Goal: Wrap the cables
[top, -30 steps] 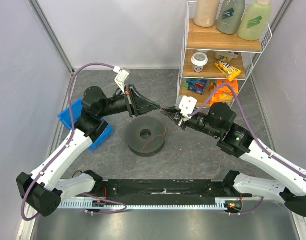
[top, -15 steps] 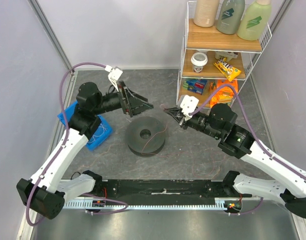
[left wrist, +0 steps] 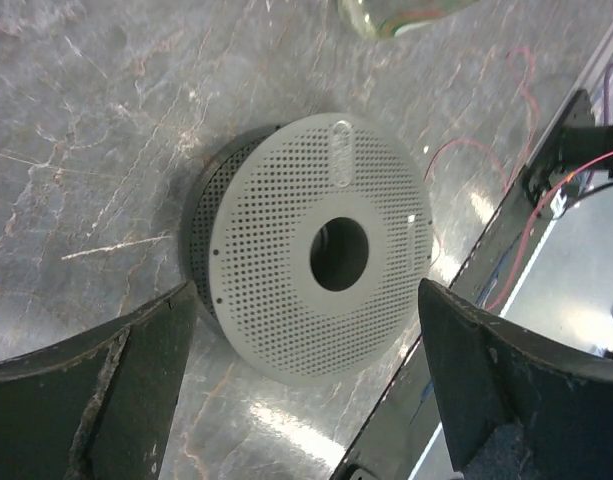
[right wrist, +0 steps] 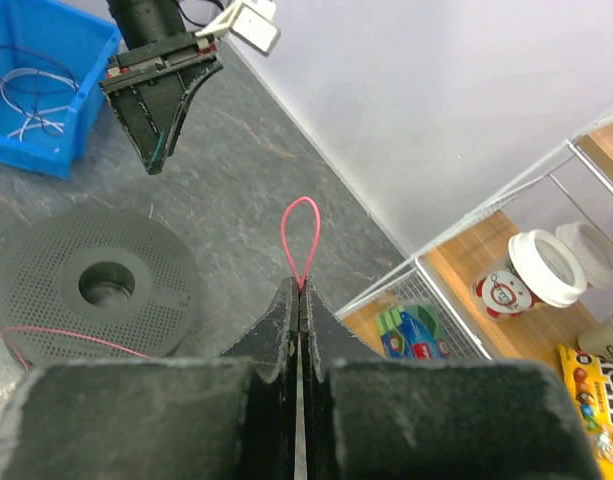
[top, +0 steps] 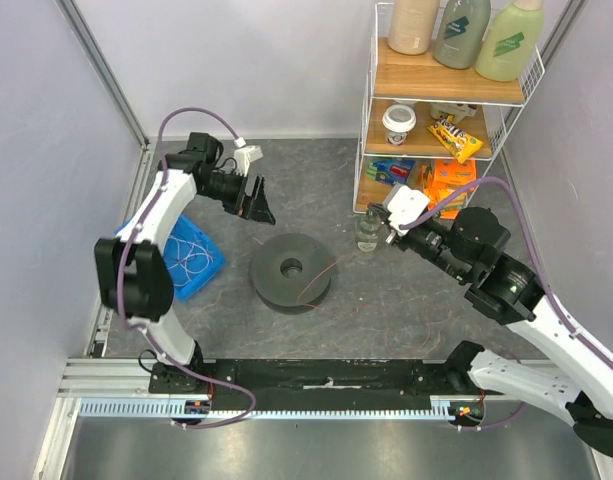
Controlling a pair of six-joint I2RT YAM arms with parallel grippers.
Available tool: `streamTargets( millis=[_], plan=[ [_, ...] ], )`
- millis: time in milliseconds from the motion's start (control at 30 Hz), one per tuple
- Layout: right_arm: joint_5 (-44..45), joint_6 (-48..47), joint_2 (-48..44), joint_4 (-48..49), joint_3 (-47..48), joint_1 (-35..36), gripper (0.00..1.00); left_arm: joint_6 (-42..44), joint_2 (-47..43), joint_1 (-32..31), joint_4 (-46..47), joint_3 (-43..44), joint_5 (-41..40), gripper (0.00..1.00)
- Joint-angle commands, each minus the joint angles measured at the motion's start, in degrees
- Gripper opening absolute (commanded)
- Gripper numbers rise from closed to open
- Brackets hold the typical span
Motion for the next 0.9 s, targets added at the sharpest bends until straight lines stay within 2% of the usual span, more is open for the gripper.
streamTargets(
  millis=[0,267,500,600,700,800,867],
  plan=[
    [1.2,-2.9,-2.4,-4.9,3.0,-0.7,0.00,15.7,10.1,0.1,-14.9,7.7,3.5,0.96],
    [-0.7,-2.0,-3.5,-6.4,3.7,-2.9,0.00,21.0,22.9,-0.3,-17.3,11.4,4.8,0.93],
    [-0.7,-1.3,-3.9,-7.1,3.9,-3.9,0.00,22.1,28.6,-2.1,-17.5,9.2,7.3,0.87],
    [-0.8,-0.6,-4.0,-7.1,3.7,-4.3,0.00,23.8,30.4,-2.3,-18.7,8.3,10.4,0.73],
    [-1.4,0.5,-4.2,-7.1,3.7,-4.8,0.00,25.2,31.8,-2.3,-20.9,8.5,13.1,0.52],
    [-1.2,1.2,-4.3,-7.1,3.7,-5.2,0.00,26.5,31.2,-2.3,-23.4,9.7,14.4,0.21],
    [-0.7,1.9,-4.5,-7.2,3.9,-5.4,0.00,27.3,29.3,-2.1,-25.7,11.3,14.4,0.05]
  ],
)
